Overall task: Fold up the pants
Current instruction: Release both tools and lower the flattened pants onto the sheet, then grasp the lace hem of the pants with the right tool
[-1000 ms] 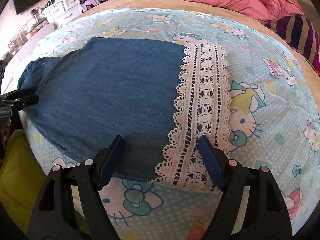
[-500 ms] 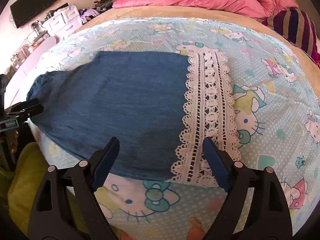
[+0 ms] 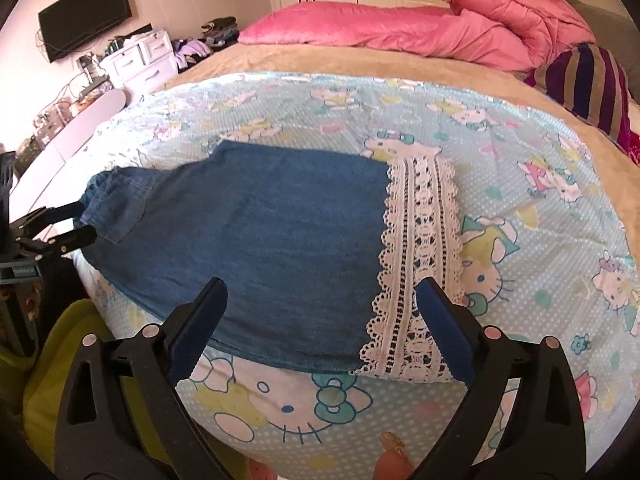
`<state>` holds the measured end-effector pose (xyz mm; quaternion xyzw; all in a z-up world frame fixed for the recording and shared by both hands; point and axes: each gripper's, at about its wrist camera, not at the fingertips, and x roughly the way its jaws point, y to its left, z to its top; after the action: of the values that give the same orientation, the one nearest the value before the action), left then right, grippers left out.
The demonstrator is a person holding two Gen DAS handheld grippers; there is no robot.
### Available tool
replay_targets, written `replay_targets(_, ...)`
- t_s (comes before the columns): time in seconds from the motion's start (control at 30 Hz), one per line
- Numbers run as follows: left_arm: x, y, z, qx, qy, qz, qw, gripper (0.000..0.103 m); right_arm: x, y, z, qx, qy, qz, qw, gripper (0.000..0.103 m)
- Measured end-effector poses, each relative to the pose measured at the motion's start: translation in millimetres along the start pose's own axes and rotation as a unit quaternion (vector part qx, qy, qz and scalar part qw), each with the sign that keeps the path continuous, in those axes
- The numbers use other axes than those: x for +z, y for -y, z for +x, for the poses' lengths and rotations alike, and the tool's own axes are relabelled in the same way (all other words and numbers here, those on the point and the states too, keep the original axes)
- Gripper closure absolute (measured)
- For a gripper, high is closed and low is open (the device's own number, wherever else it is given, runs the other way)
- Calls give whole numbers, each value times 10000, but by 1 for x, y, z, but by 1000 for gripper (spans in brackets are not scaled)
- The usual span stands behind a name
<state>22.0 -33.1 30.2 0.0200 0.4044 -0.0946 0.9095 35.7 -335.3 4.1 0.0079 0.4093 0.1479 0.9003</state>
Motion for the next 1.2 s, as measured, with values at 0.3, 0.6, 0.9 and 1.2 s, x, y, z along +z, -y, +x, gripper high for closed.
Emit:
replay_targets(0.3,4,16,-3,15,50,178,9998,5,3,15,-15,-126,255,134,9995,12)
replay_targets(0.6,11,36,3,3,11,381,9993,5,-1,31,-22,-265,349,267,9987,11)
replay_targets(0.9,16,64,18,-47,-131,707,9974,5,-9,49,-17,-279,273,483,9981,11)
replay_targets(1.2,38,102,40,-173,-239,1115,9933,5,-26,62,-4,-170,102,715,9972,11)
